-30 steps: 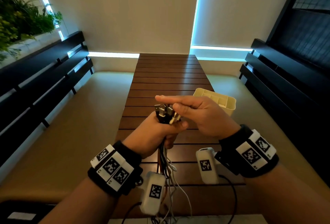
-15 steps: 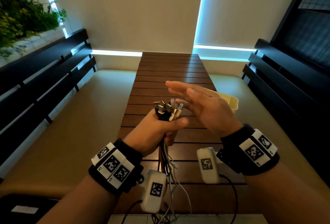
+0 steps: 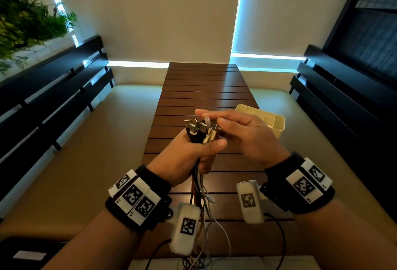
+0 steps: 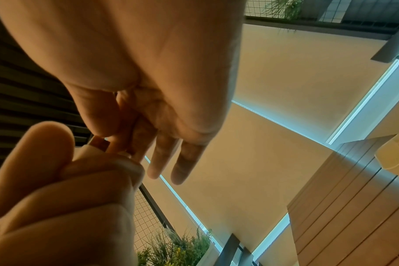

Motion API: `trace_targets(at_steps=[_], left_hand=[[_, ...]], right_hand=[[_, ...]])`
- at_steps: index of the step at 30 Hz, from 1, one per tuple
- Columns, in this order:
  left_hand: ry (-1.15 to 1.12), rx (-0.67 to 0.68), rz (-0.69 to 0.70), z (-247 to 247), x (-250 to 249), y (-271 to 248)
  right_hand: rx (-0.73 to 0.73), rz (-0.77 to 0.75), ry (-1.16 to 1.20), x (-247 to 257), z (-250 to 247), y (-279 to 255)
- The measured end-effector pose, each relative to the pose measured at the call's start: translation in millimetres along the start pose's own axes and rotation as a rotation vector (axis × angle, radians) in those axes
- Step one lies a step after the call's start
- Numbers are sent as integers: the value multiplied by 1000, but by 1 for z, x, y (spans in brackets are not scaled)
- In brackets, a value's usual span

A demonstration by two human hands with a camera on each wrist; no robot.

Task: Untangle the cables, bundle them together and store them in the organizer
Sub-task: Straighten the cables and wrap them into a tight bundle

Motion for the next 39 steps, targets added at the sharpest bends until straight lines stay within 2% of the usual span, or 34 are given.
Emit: trace_targets(at_steps=[3, 6, 11, 13, 17, 19, 25, 29, 33, 39], left_hand=[[-45, -20, -7, 0, 0, 2], [-96, -73, 27, -3, -4, 6], [-6, -135, 140, -10, -26, 13], [10, -167, 155, -18, -34, 14], [-36, -218, 170, -31, -57, 14], [-78, -238, 183, -35, -67, 15], [-149, -300, 200, -47, -69, 11], [-219, -358, 208, -64, -65, 5], [-345, -378, 233, -79, -73, 1], [-410, -280, 449, -68, -132, 10]], right_hand=[[-7, 10, 126, -4, 2, 2], [-6, 131, 433, -22, 17, 3], [183, 286, 603, -52, 62, -11], [220, 344, 527, -61, 71, -18], [215, 347, 63, -66, 69, -24], [176, 357, 29, -68, 63, -23], [145, 323, -249, -79, 46, -21], [114, 255, -253, -66, 33, -17], [12, 127, -312, -28, 3, -1], [-261, -138, -195, 57, -46, 41]])
Point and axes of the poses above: each hand's wrist, its own y-axis towards the middle knuckle, its own z-axis out of the palm, x = y × z, the point moved 10 cm from there along y, towards the middle knuckle, and after that the axes turned 2 degrees about -x, right-handed, at the moved point
